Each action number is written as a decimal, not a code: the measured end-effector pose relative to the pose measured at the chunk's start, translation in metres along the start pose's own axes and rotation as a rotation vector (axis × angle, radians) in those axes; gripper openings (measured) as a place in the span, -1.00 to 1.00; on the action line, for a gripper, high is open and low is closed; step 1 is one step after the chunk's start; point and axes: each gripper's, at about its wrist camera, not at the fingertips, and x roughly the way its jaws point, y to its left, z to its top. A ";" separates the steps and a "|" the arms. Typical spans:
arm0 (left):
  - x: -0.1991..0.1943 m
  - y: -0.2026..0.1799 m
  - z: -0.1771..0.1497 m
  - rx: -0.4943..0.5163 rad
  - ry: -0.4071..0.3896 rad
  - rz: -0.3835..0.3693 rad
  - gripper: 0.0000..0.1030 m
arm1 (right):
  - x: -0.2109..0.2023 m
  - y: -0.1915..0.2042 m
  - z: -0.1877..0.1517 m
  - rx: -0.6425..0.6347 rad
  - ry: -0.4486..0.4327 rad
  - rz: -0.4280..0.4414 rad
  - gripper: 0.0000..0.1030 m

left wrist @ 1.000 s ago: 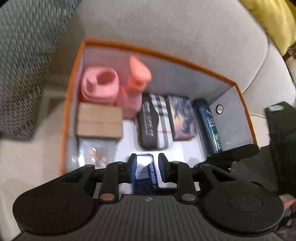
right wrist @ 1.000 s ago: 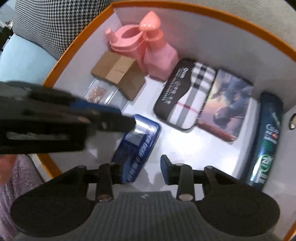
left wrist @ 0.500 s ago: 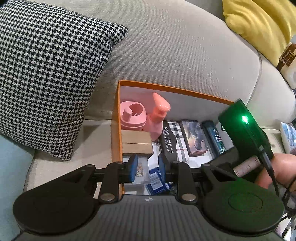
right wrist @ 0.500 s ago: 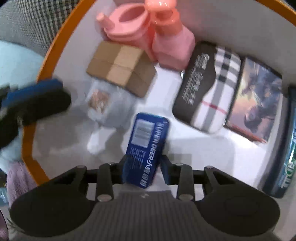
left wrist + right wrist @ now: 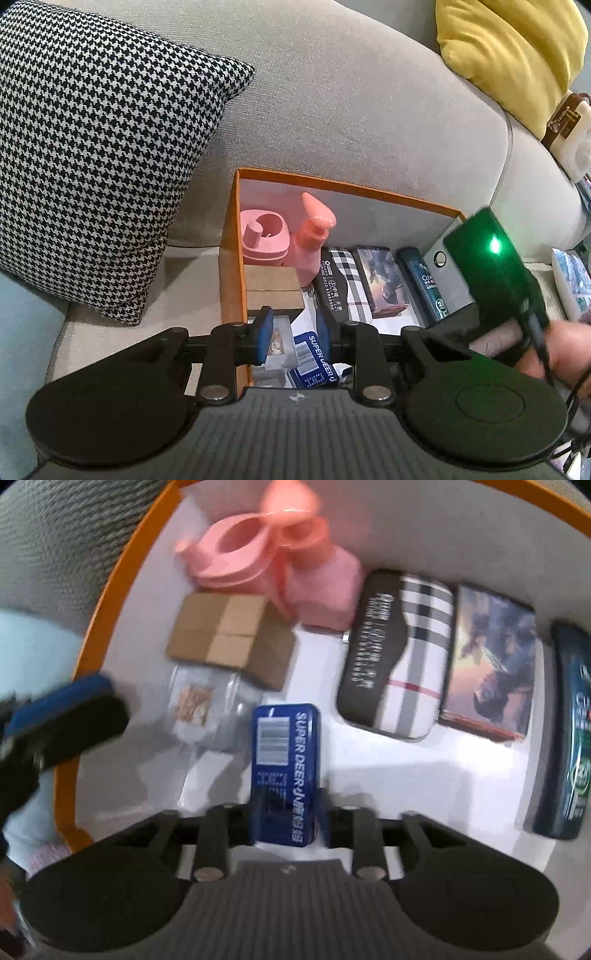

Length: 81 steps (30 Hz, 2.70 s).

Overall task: Organize rigid objects
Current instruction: 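Lower the blue tin into the box beside the clear cube with the left tool, then open the left tool to release the tin and withdraw both tools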

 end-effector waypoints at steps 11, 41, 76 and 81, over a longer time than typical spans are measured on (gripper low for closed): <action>-0.017 0.013 0.000 -0.020 -0.041 -0.003 -0.42 | 0.027 0.037 0.019 0.036 0.028 -0.101 -0.13; 0.011 -0.055 0.012 0.826 0.149 0.051 -0.42 | -0.005 -0.003 0.012 0.161 -0.042 0.000 -0.14; 0.028 -0.041 0.014 0.871 0.236 0.064 -0.48 | -0.027 -0.017 0.024 -0.006 -0.143 -0.006 0.10; 0.024 -0.049 0.000 0.971 0.313 0.030 -0.33 | -0.019 -0.014 0.018 -0.133 0.003 -0.014 -0.20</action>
